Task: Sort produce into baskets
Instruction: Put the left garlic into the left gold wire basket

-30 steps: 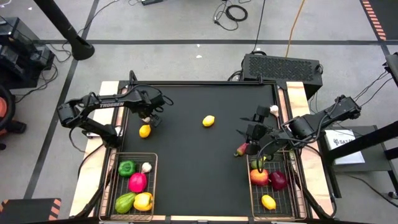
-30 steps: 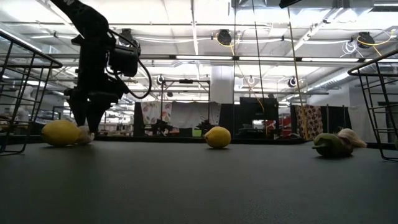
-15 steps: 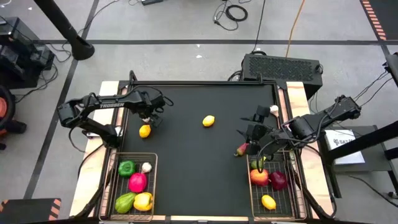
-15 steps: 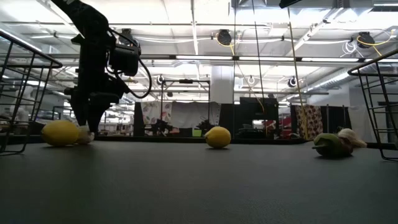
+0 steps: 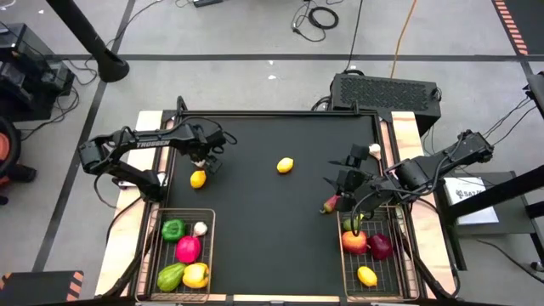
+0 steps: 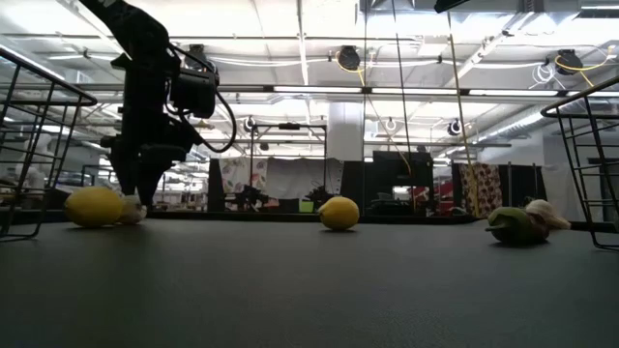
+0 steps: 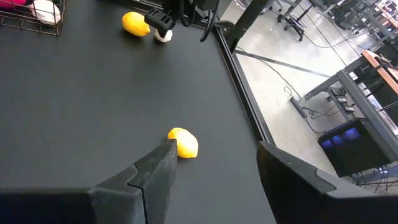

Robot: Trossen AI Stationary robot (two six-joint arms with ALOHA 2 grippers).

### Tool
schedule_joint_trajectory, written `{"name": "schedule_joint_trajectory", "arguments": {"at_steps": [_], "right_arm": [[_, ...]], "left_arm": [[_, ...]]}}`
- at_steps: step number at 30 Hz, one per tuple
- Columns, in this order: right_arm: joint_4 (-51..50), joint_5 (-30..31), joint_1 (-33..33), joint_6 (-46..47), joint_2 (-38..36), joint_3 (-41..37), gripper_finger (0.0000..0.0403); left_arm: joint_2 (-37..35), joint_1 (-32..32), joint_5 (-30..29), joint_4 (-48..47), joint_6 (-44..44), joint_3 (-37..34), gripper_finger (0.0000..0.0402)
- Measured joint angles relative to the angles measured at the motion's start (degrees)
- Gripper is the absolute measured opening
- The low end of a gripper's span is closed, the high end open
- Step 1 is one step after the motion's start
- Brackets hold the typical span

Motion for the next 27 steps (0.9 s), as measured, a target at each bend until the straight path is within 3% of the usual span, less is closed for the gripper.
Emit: {"name": "schedule_joint_trajectory", "arguments": {"at_steps": [27], "right_arm": [[-0.67,-1.28,-0.01,0.25,0.00,0.00,0.0212]], "left_arm": [[0.48,0.17,-2.21,0.54,-5.49,-0.04,0.0278]]}}
